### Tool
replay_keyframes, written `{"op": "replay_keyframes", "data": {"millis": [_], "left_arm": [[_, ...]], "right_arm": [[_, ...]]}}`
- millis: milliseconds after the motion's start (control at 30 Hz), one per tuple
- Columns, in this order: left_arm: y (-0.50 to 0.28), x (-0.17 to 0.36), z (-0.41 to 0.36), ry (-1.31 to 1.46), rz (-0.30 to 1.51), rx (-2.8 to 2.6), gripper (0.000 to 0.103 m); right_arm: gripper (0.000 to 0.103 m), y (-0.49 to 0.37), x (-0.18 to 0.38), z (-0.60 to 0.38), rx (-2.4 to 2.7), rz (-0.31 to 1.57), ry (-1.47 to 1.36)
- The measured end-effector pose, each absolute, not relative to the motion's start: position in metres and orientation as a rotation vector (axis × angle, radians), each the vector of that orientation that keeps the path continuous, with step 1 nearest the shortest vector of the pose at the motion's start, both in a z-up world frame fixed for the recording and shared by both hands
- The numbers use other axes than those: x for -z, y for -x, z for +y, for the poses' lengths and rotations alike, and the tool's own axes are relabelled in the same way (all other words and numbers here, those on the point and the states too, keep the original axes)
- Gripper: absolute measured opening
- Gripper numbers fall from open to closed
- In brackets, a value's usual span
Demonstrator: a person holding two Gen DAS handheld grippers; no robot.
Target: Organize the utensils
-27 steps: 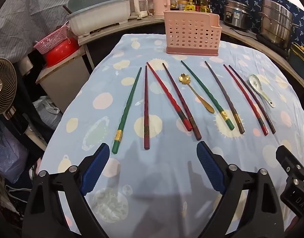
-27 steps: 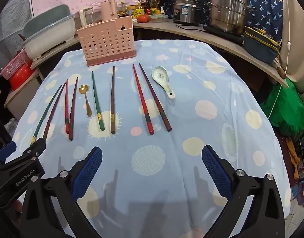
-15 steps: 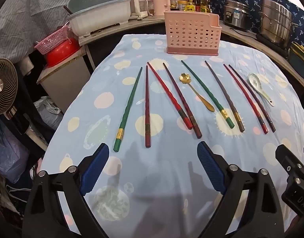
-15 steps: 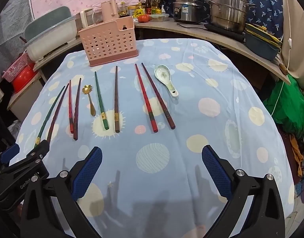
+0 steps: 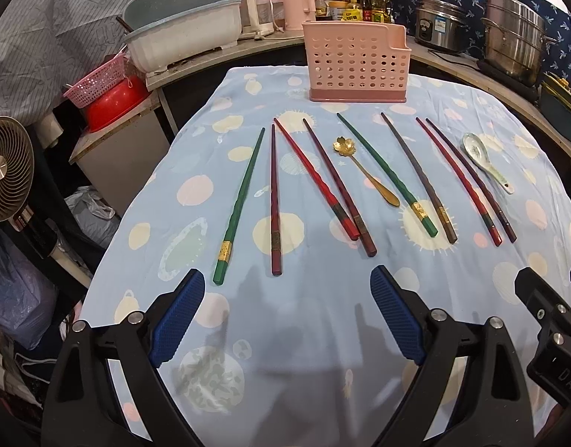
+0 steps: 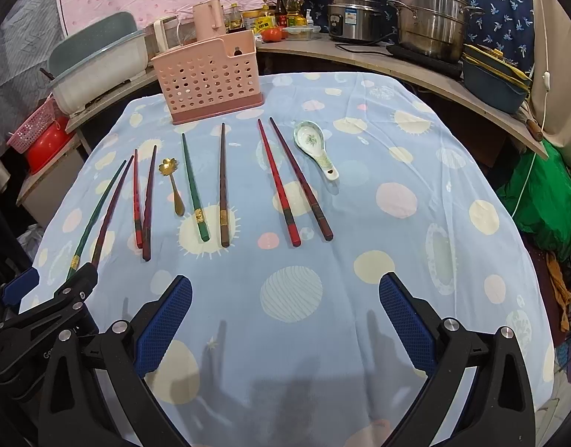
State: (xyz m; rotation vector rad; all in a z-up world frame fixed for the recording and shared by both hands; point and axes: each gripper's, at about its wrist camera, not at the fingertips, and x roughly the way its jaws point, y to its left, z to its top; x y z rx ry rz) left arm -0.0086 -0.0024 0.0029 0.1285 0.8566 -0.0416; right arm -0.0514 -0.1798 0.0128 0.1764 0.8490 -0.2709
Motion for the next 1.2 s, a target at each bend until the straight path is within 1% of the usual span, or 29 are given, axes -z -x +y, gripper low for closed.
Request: {"op": "replay_keyframes", "data": {"millis": [467,567,1200], "left_arm": [[0.0103,-0.0059,-0.0039,-0.131,0.838,0.045,0.087],[0.0096,-0.0064,-0.0042,-0.129,0.846,0.048,0.09],[0.0103,-0.0085,-0.0023,-0.114,0.86,0.059,0.091]], "right_arm": [[0.096,0.0522,-0.0133,-0.1803,0.274,0.846,-0.172],[0.096,0.0527,-0.014,-0.1808,0.273,0.846,-0.171],[0.096,0.0562,-0.0185,-0.1791,0.274,0.838,-0.158]]}}
